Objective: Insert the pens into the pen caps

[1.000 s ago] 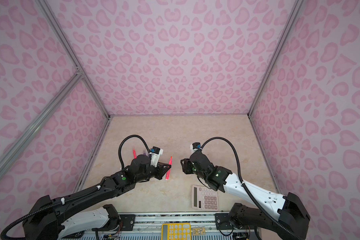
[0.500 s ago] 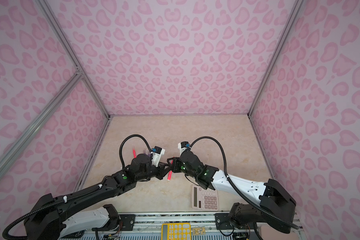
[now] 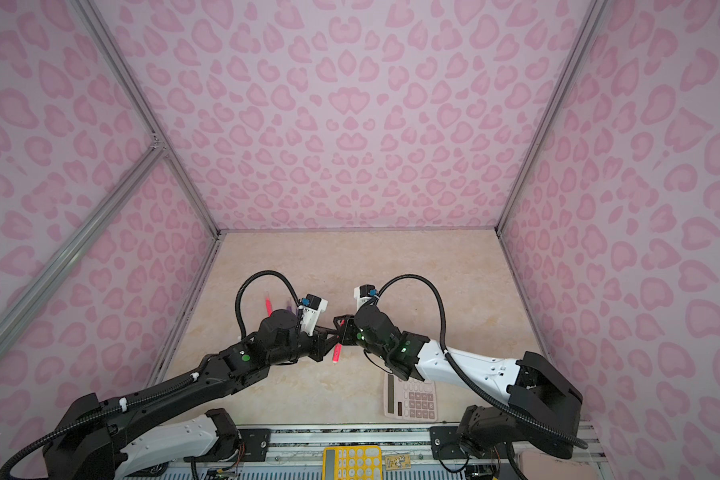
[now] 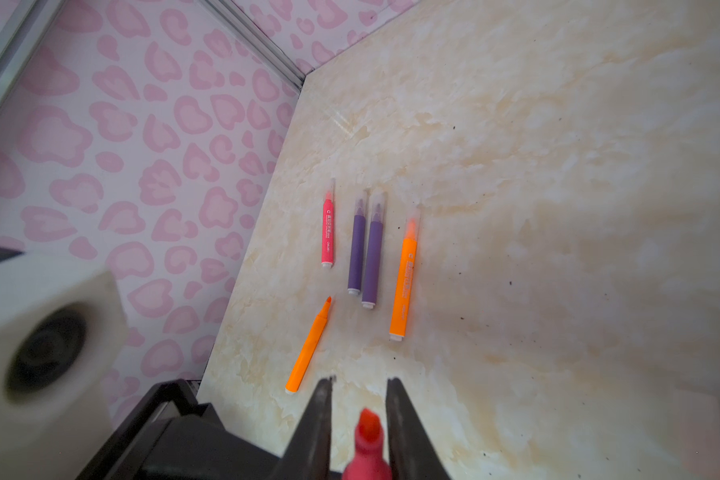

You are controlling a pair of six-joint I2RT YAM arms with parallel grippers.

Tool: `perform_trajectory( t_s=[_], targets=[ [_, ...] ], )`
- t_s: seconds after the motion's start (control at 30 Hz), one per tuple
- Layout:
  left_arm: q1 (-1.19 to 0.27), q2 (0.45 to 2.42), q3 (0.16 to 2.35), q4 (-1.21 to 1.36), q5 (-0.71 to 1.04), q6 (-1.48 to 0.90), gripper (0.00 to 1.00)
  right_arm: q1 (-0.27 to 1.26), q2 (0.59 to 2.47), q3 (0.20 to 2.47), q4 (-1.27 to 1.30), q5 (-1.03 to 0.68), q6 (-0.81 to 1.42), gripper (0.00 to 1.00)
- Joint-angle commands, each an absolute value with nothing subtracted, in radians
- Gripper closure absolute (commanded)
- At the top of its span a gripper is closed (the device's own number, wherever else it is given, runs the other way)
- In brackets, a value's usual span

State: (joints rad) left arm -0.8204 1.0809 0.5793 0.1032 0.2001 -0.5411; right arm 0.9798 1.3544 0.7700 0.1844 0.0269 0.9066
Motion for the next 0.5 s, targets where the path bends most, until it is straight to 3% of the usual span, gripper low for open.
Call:
perform_trajectory(
  t_s=[0.0,0.17,0.47],
  targets=[
    [-0.821,1.057,0.571,0.174,0.178,-0.531,0.97,0.986,1.365,0.771,0.183,0.02,0.916,0.81],
    [-0.821,1.047,0.567,0.176,0.178,-0.526,0.97,0.994,1.37,0.764,0.2,0.029,0.924,0.91],
    [-0.822,1.098,0.586,0.18,0.216,-0.523,0.74,1.017,1.378,0.795,0.219,0.041,0.92,0.97]
  ],
)
